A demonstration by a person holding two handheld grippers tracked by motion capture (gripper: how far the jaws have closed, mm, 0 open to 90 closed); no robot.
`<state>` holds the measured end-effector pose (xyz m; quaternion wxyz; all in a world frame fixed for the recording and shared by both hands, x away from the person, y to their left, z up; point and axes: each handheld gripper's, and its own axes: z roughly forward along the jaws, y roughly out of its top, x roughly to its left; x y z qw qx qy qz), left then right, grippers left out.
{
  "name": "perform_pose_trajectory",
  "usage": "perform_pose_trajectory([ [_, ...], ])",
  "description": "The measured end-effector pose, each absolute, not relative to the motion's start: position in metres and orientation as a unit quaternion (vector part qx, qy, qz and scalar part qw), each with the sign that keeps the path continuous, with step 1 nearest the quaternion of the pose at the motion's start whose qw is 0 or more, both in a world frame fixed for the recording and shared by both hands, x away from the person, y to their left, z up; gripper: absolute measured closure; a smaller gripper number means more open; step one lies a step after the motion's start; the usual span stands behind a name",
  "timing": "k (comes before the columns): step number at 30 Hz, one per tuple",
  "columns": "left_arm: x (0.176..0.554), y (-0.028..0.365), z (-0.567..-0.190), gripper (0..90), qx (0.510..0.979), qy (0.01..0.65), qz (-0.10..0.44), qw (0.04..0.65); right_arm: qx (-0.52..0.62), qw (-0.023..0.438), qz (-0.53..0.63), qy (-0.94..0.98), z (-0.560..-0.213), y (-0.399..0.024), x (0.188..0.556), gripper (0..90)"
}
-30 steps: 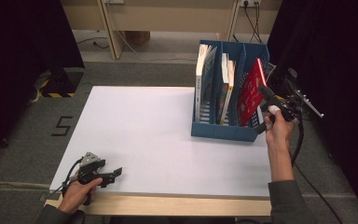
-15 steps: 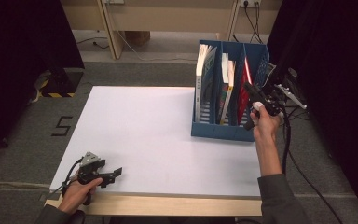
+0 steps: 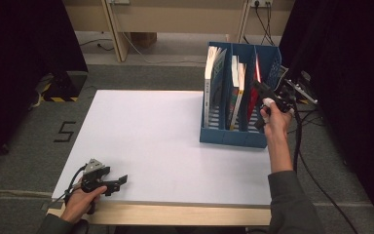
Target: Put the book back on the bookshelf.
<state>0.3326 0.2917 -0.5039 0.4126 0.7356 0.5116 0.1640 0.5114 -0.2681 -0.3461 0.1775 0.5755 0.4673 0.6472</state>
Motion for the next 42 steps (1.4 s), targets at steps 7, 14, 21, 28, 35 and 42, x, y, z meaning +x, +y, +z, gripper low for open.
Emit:
perform_pose_trajectory([
  [7, 0.335, 0.289, -0.505, 14.6, 0.751, 0.499, 0.196, 0.386, 0.57, 0.159, 0.632, 0.501, -0.357, -0.279, 0.486, 47.0],
  [14, 0.351, 0.291, -0.507, 13.4, 0.759, 0.49, 0.223, 0.366, 0.552, 0.141, 0.616, 0.544, -0.37, -0.273, 0.465, 41.9],
  [21, 0.357, 0.293, -0.508, 6.9, 0.763, 0.488, 0.215, 0.364, 0.537, 0.133, 0.594, 0.584, -0.389, -0.265, 0.444, 34.5],
  [28, 0.361, 0.292, -0.507, 4.4, 0.763, 0.497, 0.211, 0.355, 0.533, 0.137, 0.572, 0.608, -0.411, -0.26, 0.422, 23.7],
  [35, 0.364, 0.292, -0.506, 2.8, 0.765, 0.5, 0.206, 0.349, 0.528, 0.129, 0.547, 0.637, -0.437, -0.254, 0.402, 16.8],
  [42, 0.364, 0.292, -0.506, 2.8, 0.765, 0.499, 0.207, 0.35, 0.509, 0.134, 0.507, 0.682, -0.453, -0.24, 0.392, 15.9],
])
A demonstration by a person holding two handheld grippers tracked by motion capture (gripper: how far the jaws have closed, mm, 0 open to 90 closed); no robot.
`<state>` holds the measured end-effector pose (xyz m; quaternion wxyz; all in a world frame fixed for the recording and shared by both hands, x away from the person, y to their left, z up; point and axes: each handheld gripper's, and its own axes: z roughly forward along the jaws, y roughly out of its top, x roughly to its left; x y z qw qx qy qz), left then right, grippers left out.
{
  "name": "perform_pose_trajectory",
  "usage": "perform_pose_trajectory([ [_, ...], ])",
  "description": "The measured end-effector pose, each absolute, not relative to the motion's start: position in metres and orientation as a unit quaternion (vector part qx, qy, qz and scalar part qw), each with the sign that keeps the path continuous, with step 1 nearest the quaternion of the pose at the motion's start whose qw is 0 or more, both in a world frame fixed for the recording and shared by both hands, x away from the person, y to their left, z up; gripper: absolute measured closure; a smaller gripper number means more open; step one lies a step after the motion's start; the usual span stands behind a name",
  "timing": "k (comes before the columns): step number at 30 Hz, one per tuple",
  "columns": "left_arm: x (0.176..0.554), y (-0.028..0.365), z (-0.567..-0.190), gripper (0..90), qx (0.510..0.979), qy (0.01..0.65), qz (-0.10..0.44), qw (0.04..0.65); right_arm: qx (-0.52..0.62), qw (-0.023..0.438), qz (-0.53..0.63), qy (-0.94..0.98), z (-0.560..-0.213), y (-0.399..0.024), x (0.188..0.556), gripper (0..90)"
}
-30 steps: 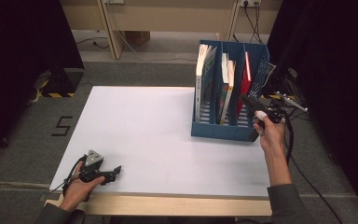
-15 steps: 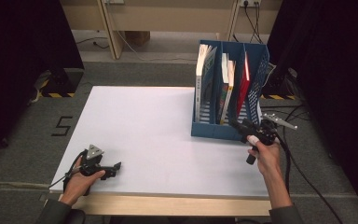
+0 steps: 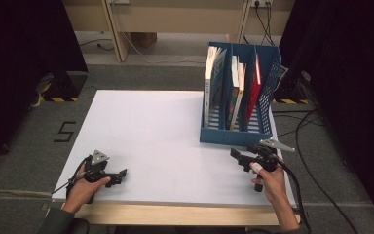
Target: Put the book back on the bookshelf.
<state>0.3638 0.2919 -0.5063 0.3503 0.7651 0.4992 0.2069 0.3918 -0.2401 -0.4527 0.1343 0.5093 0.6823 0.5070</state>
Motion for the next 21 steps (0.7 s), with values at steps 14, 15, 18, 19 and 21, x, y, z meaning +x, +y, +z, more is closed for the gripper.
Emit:
perform_pose_trajectory([
  [14, 0.363, 0.292, -0.507, 2.8, 0.764, 0.5, 0.206, 0.353, 0.497, 0.14, 0.457, 0.724, -0.471, -0.232, 0.377, 17.7],
  [15, 0.363, 0.292, -0.507, 2.8, 0.764, 0.499, 0.206, 0.353, 0.493, 0.14, 0.453, 0.729, -0.472, -0.231, 0.375, 18.0],
  [18, 0.363, 0.292, -0.507, 2.8, 0.764, 0.5, 0.206, 0.352, 0.483, 0.15, 0.429, 0.749, -0.477, -0.228, 0.37, 17.9],
  [19, 0.363, 0.292, -0.507, 2.8, 0.764, 0.5, 0.206, 0.352, 0.478, 0.157, 0.42, 0.755, -0.479, -0.227, 0.369, 17.9],
  [21, 0.363, 0.292, -0.507, 2.8, 0.764, 0.499, 0.207, 0.352, 0.471, 0.176, 0.396, 0.768, -0.482, -0.225, 0.366, 18.1],
])
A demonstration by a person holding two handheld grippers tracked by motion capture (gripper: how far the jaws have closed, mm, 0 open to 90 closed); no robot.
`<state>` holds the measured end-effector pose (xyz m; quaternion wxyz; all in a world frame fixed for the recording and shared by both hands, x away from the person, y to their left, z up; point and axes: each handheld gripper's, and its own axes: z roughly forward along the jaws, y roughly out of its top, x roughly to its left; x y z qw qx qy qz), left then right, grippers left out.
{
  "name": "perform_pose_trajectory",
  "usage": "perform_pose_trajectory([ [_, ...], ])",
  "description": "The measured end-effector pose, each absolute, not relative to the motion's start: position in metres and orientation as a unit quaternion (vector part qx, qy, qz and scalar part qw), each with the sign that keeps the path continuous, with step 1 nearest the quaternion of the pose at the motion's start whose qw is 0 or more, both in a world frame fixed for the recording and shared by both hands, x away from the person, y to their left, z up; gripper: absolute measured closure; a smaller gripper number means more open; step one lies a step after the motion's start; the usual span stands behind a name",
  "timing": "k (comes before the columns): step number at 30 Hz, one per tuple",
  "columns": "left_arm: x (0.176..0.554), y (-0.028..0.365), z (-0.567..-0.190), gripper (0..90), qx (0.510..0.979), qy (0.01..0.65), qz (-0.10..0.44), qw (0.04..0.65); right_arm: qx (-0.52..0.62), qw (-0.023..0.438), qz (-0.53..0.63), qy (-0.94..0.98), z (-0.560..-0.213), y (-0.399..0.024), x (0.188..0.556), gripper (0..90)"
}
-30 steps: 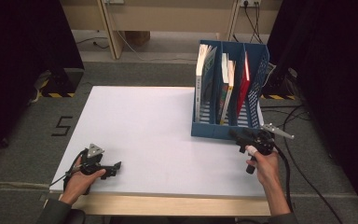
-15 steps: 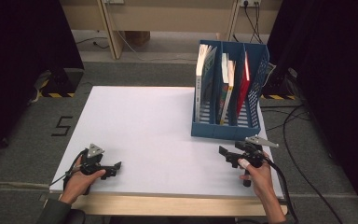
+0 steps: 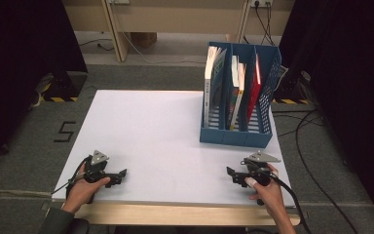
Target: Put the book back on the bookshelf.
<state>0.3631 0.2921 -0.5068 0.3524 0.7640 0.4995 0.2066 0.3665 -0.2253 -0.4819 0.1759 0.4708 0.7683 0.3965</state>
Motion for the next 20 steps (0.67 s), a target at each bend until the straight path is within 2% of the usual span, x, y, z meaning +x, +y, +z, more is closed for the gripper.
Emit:
perform_pose_trajectory([
  [4, 0.363, 0.292, -0.507, 2.8, 0.764, 0.499, 0.207, 0.352, 0.469, 0.174, 0.379, 0.778, -0.489, -0.224, 0.364, 18.1],
  [7, 0.363, 0.292, -0.507, 2.8, 0.764, 0.499, 0.207, 0.353, 0.463, 0.195, 0.339, 0.795, -0.494, -0.222, 0.365, 17.4],
  [20, 0.363, 0.292, -0.507, 2.8, 0.763, 0.499, 0.207, 0.353, 0.46, 0.194, 0.34, 0.797, -0.495, -0.221, 0.365, 15.8],
])
